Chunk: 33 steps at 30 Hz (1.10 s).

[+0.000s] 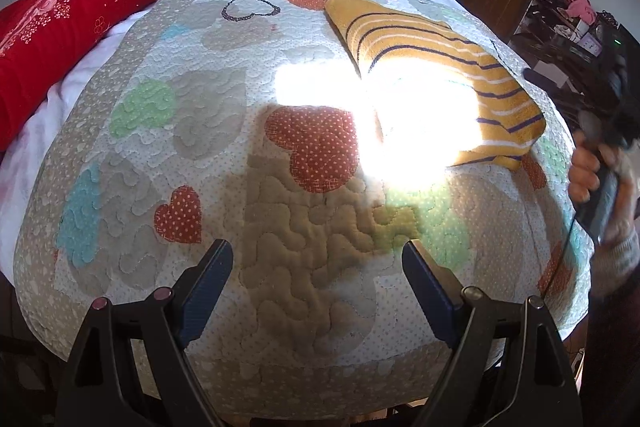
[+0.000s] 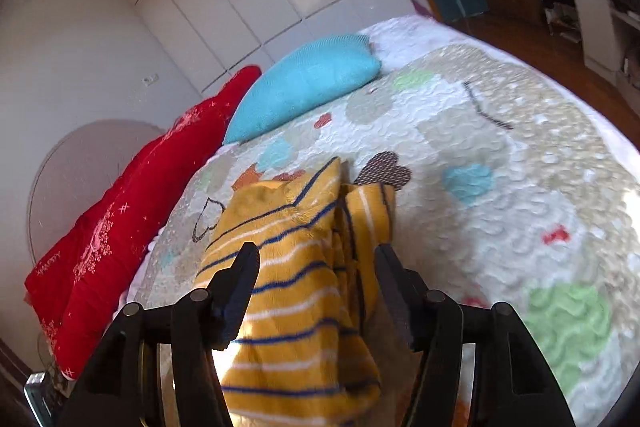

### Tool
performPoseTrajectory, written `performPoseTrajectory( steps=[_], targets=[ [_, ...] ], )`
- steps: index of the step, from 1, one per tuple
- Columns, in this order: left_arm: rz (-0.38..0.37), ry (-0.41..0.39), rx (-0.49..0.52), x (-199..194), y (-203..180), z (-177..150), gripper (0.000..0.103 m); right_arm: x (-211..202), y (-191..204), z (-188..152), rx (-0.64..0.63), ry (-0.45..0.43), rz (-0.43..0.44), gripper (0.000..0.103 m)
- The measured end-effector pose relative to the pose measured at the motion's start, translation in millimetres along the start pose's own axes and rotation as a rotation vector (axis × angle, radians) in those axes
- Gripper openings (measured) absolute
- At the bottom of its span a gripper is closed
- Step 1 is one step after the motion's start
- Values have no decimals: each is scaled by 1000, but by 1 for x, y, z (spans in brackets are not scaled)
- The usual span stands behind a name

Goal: Fold small clothes
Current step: 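Fold the held sweater over onto itself with the right gripper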

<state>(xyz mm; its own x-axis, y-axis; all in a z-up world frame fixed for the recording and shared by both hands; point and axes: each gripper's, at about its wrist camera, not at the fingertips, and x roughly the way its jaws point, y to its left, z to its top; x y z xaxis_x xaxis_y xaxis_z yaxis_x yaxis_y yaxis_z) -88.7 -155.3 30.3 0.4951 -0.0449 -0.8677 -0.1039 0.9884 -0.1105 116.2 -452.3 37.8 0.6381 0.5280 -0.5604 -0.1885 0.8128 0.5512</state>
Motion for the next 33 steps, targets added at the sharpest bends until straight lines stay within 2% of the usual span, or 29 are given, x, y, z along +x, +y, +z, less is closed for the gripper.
performPoseTrajectory(
  steps=[1, 2, 4, 6, 8, 10, 12, 13, 15, 16, 17, 18, 19, 20, 23, 26, 28, 30, 33],
  targets=[
    [2, 0, -4, -1, 1, -1, 86, 26, -3, 7, 14, 66, 10, 65],
    [6, -1, -7, -3, 2, -1, 86, 49, -6, 10, 29, 123, 16, 59],
    [16, -2, -9, -6, 4, -2, 86, 82, -9, 9, 50, 208, 53, 22],
    [29, -4, -7, -9, 8, -2, 86, 78, -8, 9, 52, 175, 71, 18],
    [37, -5, -7, -9, 11, 0, 86, 54, -2, 8, 16, 99, 69, 16],
    [37, -5, -5, -6, 13, 3, 86, 29, 4, 5, -44, 33, -15, 16],
    [34, -1, 1, -1, 9, 7, 86, 15, 10, -2, -129, -3, -142, 16],
    [27, 4, 1, 2, 6, 8, 86, 18, 10, -6, -162, 15, -192, 17],
    [-9, 21, 3, 8, -2, 9, 86, 37, 0, -14, -179, 117, -230, 24],
    [-27, 27, 8, 9, -8, 10, 86, 44, -7, -19, -177, 145, -238, 31],
    [-40, 28, 19, 9, -14, 10, 86, 43, -14, -21, -165, 127, -246, 46],
    [-50, 23, 35, 7, -20, 11, 86, 38, -21, -22, -140, 100, -244, 54],
    [-57, 17, 53, 6, -26, 14, 86, 33, -29, -22, -101, 80, -218, 64],
    [-64, 8, 70, 3, -32, 18, 86, 28, -40, -23, -52, 66, -171, 67],
    [-87, -61, 116, -4, -49, 39, 86, 24, -78, -36, 104, 54, -27, 69],
    [-52, -131, 138, 1, -62, 67, 86, 12, -105, -42, 221, -12, 126, 67],
    [-71, -150, 119, 11, -67, 86, 86, 12, -112, -43, 249, -23, 158, 65],
    [-91, -155, 93, 28, -70, 103, 86, 12, -110, -43, 243, -29, 153, 65],
    [0, -127, 74, 64, -73, 115, 86, 12, -107, -44, 234, -32, 146, 65]
  ],
)
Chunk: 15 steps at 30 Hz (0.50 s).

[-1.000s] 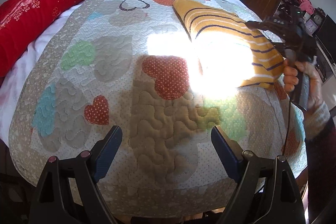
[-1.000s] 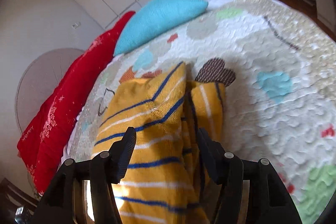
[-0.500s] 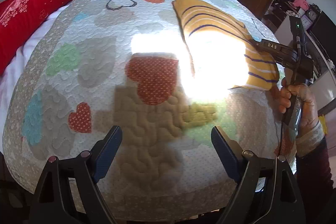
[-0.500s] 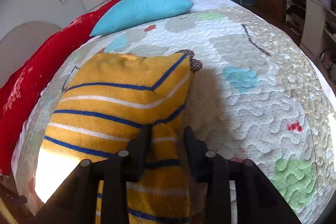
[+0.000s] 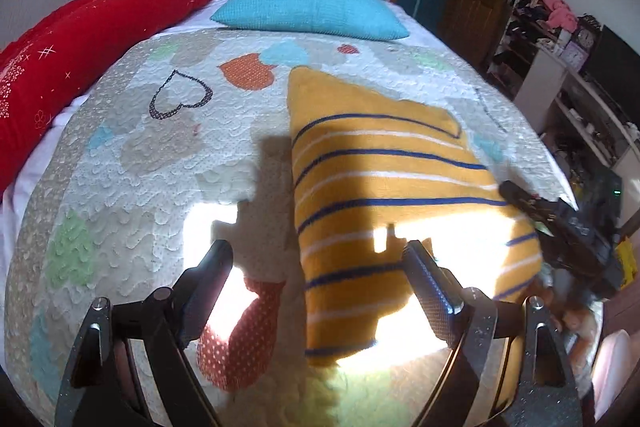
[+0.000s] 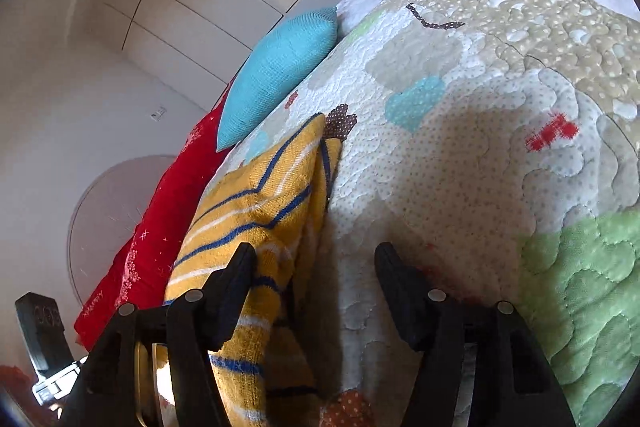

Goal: Fold small clothes
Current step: 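Fold the held sweater over onto itself with the right gripper, then release the folded sweater from the right gripper and withdraw both grippers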

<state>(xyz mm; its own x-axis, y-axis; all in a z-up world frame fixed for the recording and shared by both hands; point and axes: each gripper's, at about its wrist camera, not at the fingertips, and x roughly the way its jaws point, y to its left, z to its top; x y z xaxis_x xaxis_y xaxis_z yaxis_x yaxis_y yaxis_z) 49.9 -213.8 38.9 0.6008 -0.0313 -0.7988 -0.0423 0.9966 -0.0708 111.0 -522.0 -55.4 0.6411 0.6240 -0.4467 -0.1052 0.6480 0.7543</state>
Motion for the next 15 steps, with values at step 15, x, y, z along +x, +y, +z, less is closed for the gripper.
performPoseTrajectory(
  steps=[15],
  targets=[
    [100, -161, 71, -58, -6, -34, 92, -7, -10, 1, 52, -26, 81, 65]
  ],
)
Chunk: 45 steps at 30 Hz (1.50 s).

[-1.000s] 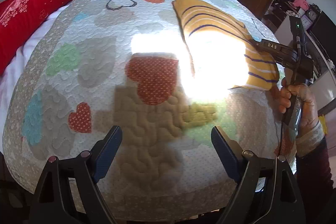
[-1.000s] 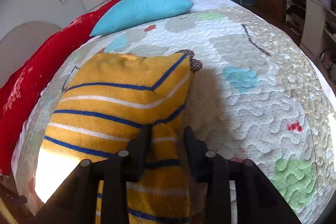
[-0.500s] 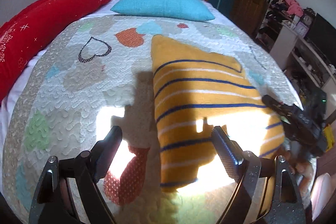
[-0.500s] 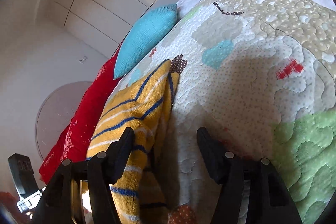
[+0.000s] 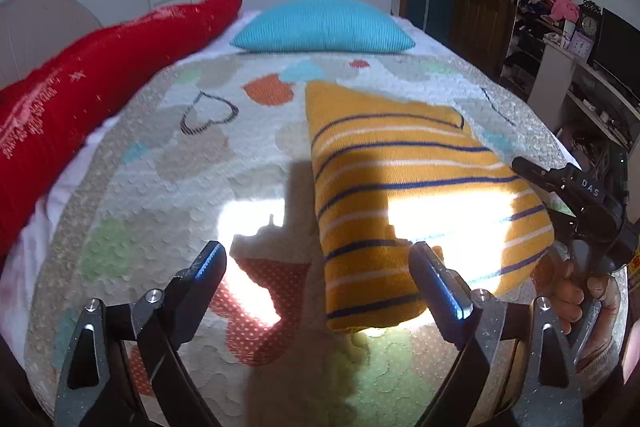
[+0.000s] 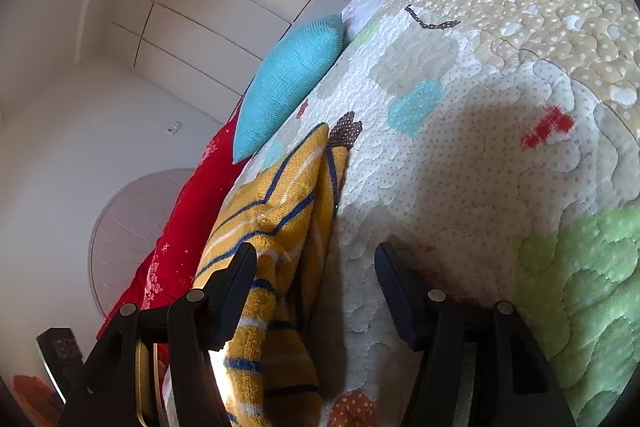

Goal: Fold small clothes

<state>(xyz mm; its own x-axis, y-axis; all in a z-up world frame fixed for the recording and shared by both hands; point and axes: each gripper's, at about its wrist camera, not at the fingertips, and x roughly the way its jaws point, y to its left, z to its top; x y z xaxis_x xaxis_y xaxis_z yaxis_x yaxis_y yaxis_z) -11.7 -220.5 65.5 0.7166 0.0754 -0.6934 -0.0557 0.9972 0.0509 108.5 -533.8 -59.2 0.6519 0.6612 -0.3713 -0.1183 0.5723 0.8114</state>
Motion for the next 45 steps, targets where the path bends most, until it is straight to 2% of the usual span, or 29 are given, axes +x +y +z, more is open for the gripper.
performPoseTrajectory(
  steps=[3, 6, 10, 12, 14, 17, 19, 22, 24, 27, 29, 31, 33, 35, 37, 41, 45],
  targets=[
    [90, -167, 12, -43, 8, -2, 102, -1, 1, 0, -1, 2, -6, 65],
    [154, -292, -4, -79, 23, -7, 103, -1, 3, 0, -4, 4, -22, 65],
    [92, -327, -27, -113, 43, -15, 103, 1, 8, -3, -12, 5, -88, 65],
    [116, -373, -37, -132, 51, -20, 103, -2, 14, -5, -12, 13, -164, 65],
    [173, -421, -43, -149, 57, -24, 103, -8, 26, -8, -28, 29, -250, 68],
    [211, -490, -76, -170, 71, -27, 103, -33, 55, -17, -79, -6, -284, 70],
    [192, -511, -111, -179, 78, -29, 103, -52, 84, -23, -167, -42, -325, 70],
    [116, -484, -115, -183, 78, -31, 103, -83, 135, -40, -330, -141, -416, 72],
    [76, -453, -90, -182, 72, -33, 103, -101, 165, -58, -430, -245, -495, 77],
    [57, -457, -68, -184, 63, -38, 103, -118, 201, -96, -594, -470, -731, 90],
    [54, -471, -63, -191, 59, -42, 103, -123, 215, -120, -698, -565, -782, 101],
    [40, -488, -70, -199, 58, -45, 103, -121, 221, -132, -740, -536, -770, 102],
    [15, -504, -98, -203, 60, -48, 103, -118, 223, -135, -722, -430, -705, 102],
    [-28, -478, -138, -203, 66, -49, 103, -120, 222, -138, -682, -391, -662, 102],
    [-62, -432, -155, -196, 68, -51, 103, -123, 223, -143, -662, -389, -657, 102],
    [-12, -325, -106, -171, 58, -59, 103, -116, 215, -144, -654, -344, -662, 102],
    [-5, -207, -96, -144, 49, -72, 103, -110, 200, -142, -591, -279, -670, 102]
  ],
)
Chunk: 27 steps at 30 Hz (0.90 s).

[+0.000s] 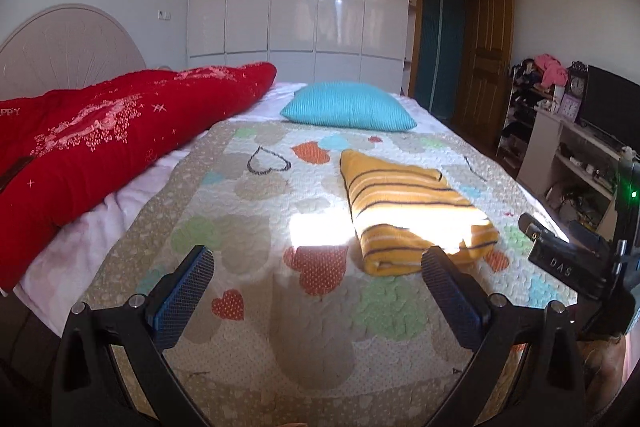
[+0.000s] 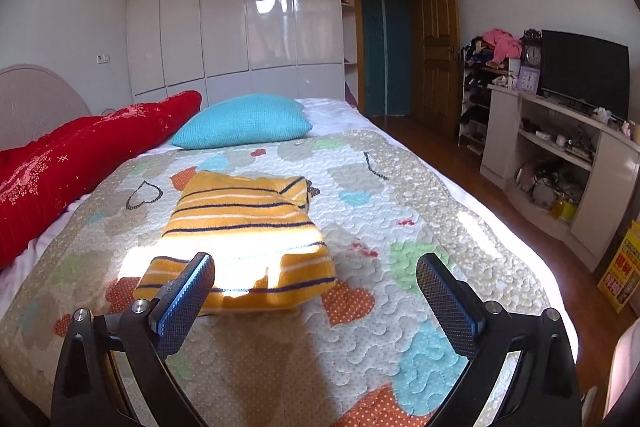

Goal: Fold small clothes

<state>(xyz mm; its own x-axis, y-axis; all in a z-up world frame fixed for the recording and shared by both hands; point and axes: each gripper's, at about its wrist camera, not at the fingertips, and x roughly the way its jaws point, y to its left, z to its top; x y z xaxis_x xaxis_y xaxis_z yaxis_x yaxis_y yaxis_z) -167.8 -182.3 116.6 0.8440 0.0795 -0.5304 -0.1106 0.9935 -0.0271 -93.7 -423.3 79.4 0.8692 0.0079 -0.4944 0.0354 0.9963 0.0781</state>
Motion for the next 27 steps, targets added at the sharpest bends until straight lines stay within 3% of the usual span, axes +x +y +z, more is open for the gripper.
performPoseTrajectory(
  steps=[8, 27],
  targets=[
    [-15, 160, 16, 25, -12, -26, 103, 1, 6, -9, -30, 46, 30, 102],
    [2, 239, 2, 37, -12, -31, 103, 10, 21, -23, -57, 116, 72, 102]
  ],
)
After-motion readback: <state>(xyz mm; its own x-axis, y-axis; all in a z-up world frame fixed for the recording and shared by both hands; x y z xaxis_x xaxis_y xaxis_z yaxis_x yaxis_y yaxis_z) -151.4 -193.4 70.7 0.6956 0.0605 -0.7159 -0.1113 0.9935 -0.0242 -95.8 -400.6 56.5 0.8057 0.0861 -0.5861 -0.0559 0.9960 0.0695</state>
